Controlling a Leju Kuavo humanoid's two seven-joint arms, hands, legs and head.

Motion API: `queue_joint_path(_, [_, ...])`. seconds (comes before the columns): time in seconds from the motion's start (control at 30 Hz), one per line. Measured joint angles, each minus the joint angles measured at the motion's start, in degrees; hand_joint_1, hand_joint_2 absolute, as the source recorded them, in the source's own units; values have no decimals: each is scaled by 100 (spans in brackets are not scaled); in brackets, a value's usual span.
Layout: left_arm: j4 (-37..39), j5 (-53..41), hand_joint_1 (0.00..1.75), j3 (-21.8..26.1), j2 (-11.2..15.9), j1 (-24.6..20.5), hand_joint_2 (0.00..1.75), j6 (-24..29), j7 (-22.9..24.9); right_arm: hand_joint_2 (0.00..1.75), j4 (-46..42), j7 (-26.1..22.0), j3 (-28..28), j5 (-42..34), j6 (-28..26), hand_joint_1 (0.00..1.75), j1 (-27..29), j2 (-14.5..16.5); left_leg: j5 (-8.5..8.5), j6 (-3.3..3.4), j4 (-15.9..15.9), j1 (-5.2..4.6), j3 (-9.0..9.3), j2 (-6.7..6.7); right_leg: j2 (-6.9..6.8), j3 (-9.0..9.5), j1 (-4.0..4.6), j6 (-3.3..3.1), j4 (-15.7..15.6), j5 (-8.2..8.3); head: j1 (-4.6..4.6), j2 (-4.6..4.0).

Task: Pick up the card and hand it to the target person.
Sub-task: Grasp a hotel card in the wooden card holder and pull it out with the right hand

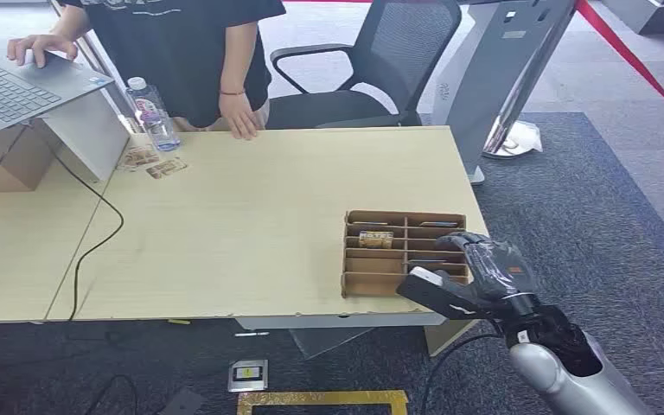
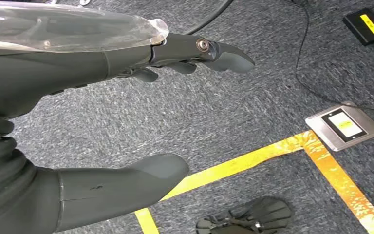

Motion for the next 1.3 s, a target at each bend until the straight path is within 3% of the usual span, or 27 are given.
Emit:
queue_joint_path(1.03, [0,0,0,0,-28,6,175,-2,0,175,466,35,348,344,98,75,-325,-2,0,0,0,0,-1,-1,-1,0,0,0,0,0,0,0])
queue_joint_path(1.3, [0,4,0,-2,-31,7,175,-1,2,175,590,211,422,654,92,96,-394,0,0,0,0,0,-2,-3,-3,0,0,0,0,0,0,0])
